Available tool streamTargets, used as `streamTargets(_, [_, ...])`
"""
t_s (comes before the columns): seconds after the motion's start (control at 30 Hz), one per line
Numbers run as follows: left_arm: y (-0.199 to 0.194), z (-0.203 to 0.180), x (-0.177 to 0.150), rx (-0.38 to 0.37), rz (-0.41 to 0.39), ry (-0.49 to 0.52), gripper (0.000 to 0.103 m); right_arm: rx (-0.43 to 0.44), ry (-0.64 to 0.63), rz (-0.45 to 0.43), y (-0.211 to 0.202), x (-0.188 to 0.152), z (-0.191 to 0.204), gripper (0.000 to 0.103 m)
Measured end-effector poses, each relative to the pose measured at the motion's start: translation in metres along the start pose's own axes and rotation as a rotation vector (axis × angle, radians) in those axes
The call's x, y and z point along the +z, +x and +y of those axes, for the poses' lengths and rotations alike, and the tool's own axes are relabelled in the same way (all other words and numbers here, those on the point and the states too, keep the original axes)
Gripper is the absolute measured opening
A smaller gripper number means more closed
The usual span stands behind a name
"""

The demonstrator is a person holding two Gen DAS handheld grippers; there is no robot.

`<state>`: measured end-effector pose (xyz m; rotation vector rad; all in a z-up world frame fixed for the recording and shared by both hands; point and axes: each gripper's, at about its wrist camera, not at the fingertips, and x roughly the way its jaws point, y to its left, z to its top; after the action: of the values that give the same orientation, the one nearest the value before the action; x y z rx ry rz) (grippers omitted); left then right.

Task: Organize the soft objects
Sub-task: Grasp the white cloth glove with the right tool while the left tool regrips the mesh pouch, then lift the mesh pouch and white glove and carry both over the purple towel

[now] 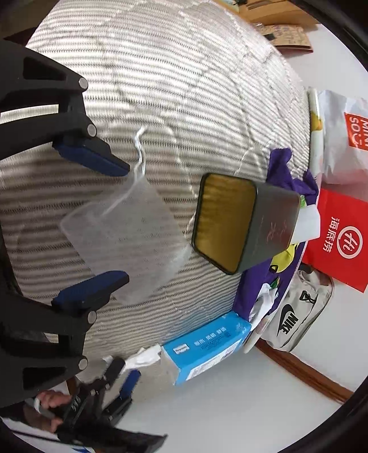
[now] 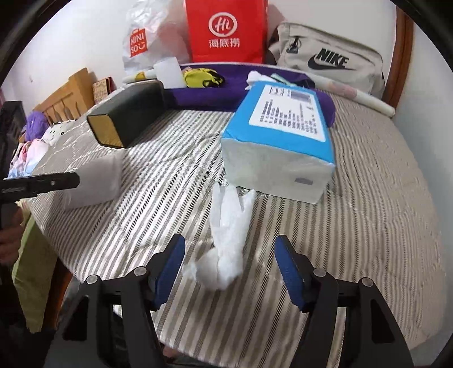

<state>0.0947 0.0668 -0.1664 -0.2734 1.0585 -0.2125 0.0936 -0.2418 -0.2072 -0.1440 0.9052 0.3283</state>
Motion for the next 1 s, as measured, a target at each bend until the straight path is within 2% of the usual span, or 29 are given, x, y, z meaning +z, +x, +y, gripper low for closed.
streamTargets(0.07, [0.005,-0.007,0.002,0.026,0.003,0.013,0.071,0.001,0.012,0.026,0.009,0.0,0.0,0.066])
streamTargets(0.13, [0.012,-0.019,0.005,0.085,0.002,0.056,0.073,-0.013,0.005,0.005,0.011,-0.002,0.002,0.065])
streamTargets(0.2, [0.018,-0.03,0.004,0.129,-0.006,0.09,0.084,-0.025,-0.011,-0.001,0.011,-0.004,0.004,0.065])
streamTargets(0.27, [0.024,-0.04,0.002,0.169,-0.018,0.123,0.091,-0.031,-0.013,-0.014,0.011,-0.006,0.004,0.062])
streamTargets(0.33, [0.029,-0.048,-0.001,0.234,-0.027,0.171,0.091,-0.038,-0.011,-0.032,0.01,-0.008,0.003,0.055])
streamTargets(0.37, [0.032,-0.052,-0.002,0.259,-0.037,0.19,0.092,-0.041,-0.01,-0.04,0.009,-0.009,0.002,0.048])
streamTargets(0.43, [0.032,-0.052,-0.003,0.261,-0.067,0.195,0.092,-0.045,-0.001,-0.052,0.008,-0.009,0.0,0.034])
streamTargets(0.47, [0.031,-0.052,-0.003,0.261,-0.076,0.197,0.086,-0.054,0.006,-0.059,0.007,-0.01,-0.002,0.028])
streamTargets(0.53, [0.028,-0.052,-0.004,0.251,-0.11,0.217,0.07,-0.045,0.017,-0.069,0.007,-0.01,-0.006,0.026])
streamTargets(0.6, [0.025,-0.052,-0.005,0.244,-0.131,0.234,0.048,-0.036,0.024,-0.079,0.006,-0.012,-0.009,0.025])
streamTargets(0.77, [0.021,-0.051,-0.008,0.198,-0.143,0.245,0.015,-0.038,0.022,-0.072,0.004,-0.013,-0.008,0.025])
streamTargets(0.87, [0.018,-0.042,-0.007,0.141,-0.13,0.205,0.008,-0.033,0.018,-0.057,0.001,-0.016,-0.009,0.025])
streamTargets(1.0, [0.011,-0.028,-0.009,0.059,-0.115,0.134,0.007,-0.031,0.052,-0.044,-0.002,-0.019,-0.015,0.024])
